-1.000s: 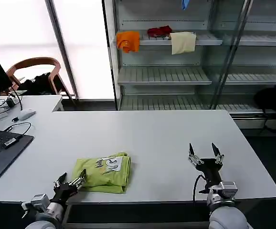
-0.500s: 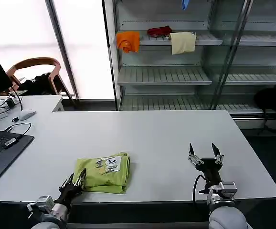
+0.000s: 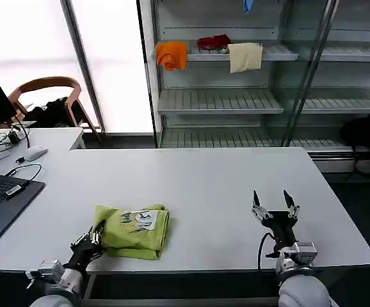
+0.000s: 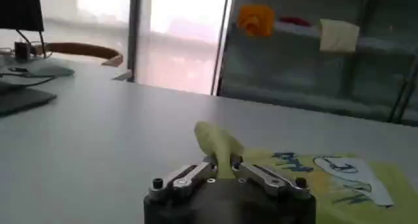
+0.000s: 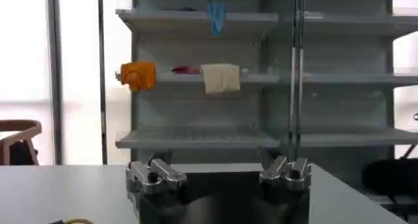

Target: Fold and organize the clothes.

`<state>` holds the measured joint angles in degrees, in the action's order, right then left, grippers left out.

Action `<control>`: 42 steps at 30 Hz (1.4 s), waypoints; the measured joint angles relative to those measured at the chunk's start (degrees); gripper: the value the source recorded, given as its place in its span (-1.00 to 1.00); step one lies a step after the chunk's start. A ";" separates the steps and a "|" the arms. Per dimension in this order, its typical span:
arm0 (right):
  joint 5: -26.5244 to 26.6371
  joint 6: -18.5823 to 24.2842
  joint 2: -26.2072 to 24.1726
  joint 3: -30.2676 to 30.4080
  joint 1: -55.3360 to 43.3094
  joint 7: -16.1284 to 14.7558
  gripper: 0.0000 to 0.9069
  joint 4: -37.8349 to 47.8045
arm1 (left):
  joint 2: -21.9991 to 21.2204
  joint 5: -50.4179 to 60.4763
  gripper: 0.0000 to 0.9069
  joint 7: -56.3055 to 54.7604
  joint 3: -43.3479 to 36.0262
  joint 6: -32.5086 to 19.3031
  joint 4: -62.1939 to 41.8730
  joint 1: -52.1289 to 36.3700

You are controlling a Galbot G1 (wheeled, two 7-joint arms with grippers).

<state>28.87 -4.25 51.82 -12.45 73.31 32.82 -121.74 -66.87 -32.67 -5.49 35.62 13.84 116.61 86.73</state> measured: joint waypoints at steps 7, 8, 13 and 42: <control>0.13 0.11 -0.01 0.48 -0.69 -0.05 1.00 0.37 | 6.00 -0.54 -1.00 1.54 7.35 -0.69 0.14 1.01; 0.13 0.14 0.01 0.53 -0.74 -0.09 1.00 0.43 | 7.11 -0.52 -1.00 1.92 8.85 -0.69 0.19 1.00; 0.13 0.15 -0.04 0.52 -0.73 -0.09 1.00 0.42 | 13.43 0.74 -1.00 5.01 17.50 -0.98 1.20 0.38; -0.38 1.30 0.63 0.03 0.21 -0.18 1.00 0.62 | 6.86 29.58 -0.96 18.55 -8.97 -17.65 -7.58 -8.20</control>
<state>28.49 -2.95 52.45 -12.42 73.52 32.64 -121.12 -60.02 -3.08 13.06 26.65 -3.81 109.03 78.52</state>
